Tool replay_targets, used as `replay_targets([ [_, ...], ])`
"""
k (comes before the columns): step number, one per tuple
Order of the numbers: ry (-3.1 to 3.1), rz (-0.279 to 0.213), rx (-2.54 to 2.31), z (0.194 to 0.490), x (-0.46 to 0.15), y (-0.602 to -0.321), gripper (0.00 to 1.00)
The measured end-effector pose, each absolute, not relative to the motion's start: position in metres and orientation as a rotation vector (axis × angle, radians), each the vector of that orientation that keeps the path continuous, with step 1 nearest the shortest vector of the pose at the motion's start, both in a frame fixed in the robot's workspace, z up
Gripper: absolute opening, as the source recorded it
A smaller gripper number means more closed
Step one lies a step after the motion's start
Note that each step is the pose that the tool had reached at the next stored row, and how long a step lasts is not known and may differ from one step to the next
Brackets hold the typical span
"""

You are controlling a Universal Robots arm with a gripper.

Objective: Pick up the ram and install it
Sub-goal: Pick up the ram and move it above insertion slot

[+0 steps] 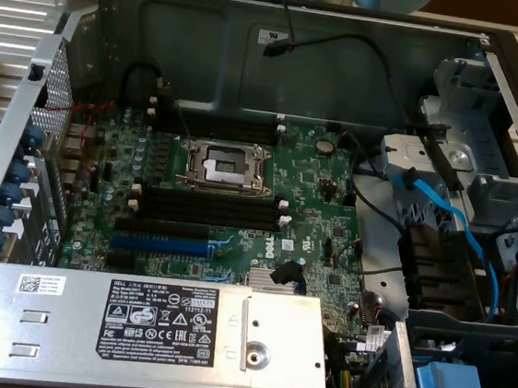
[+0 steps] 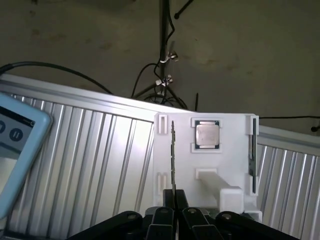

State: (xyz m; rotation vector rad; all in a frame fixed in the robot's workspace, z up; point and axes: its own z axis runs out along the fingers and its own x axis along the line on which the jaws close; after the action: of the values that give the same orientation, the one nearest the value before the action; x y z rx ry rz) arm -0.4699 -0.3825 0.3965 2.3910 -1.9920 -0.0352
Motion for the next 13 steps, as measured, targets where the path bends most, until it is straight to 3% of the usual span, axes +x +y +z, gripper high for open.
replay_targets([
  [13, -2.011, -0.016, 2.356, 0.399, -0.450, -0.384, 0.13],
])
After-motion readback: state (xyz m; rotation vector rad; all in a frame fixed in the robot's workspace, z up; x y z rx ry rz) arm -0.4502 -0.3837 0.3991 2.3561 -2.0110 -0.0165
